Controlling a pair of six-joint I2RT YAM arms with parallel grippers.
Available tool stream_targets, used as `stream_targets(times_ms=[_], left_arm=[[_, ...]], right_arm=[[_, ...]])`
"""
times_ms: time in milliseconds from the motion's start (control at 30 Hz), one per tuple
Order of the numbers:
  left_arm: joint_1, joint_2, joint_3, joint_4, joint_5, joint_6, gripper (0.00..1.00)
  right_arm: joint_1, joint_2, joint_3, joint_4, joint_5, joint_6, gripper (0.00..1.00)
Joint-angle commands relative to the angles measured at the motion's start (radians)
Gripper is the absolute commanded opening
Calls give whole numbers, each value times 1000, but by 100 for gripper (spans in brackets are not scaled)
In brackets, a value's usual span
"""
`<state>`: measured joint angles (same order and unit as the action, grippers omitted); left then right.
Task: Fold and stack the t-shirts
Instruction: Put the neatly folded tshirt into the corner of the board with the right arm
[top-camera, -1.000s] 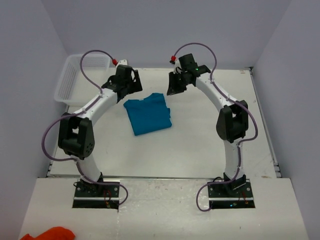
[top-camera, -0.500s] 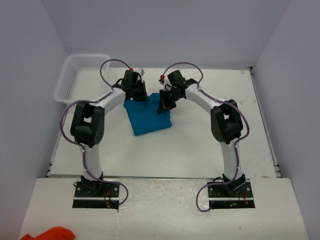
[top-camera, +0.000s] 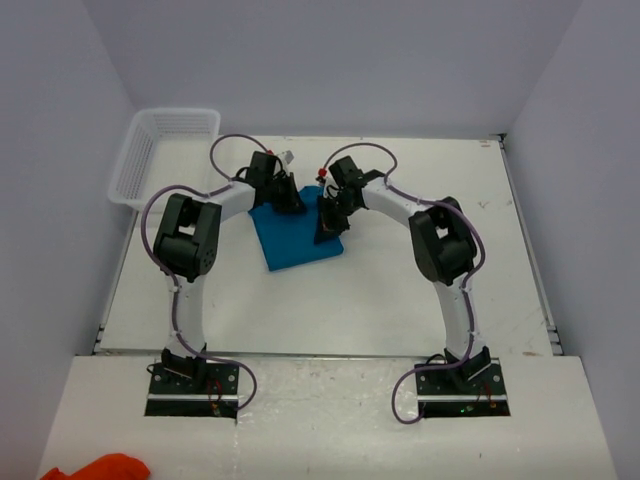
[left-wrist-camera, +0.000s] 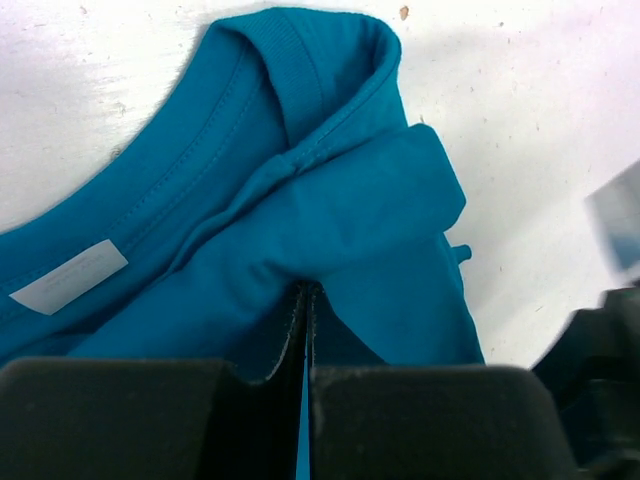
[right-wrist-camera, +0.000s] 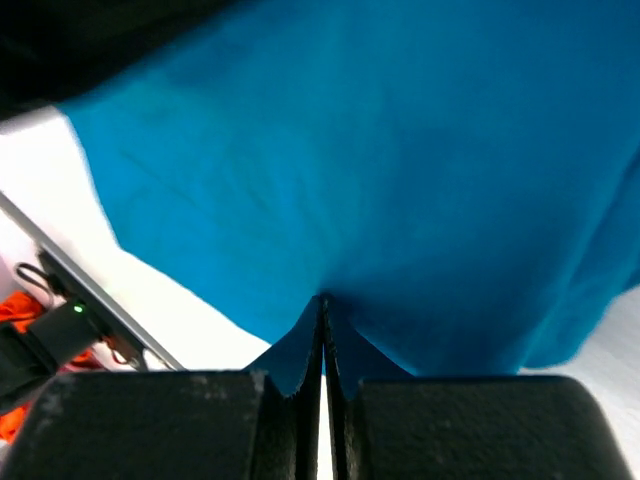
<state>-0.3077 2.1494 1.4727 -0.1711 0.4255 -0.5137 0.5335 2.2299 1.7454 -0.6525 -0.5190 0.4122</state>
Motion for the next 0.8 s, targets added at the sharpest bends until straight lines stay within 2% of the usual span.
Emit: stream_targets(times_ms=[0, 267, 567, 767], left_arm=[[7, -5, -20, 61, 38, -9, 0], [4, -60, -126, 76, 22, -8, 0], [-44, -221, -368, 113, -34, -23, 0], [-85, -318, -488, 134, -42, -25, 0]], right_arm=[[31, -12, -88, 54, 20, 49, 0], [98, -107, -357, 198, 63, 112, 0], [183, -266, -622, 321, 96, 181, 0], [293, -436, -687, 277, 213, 203, 0]])
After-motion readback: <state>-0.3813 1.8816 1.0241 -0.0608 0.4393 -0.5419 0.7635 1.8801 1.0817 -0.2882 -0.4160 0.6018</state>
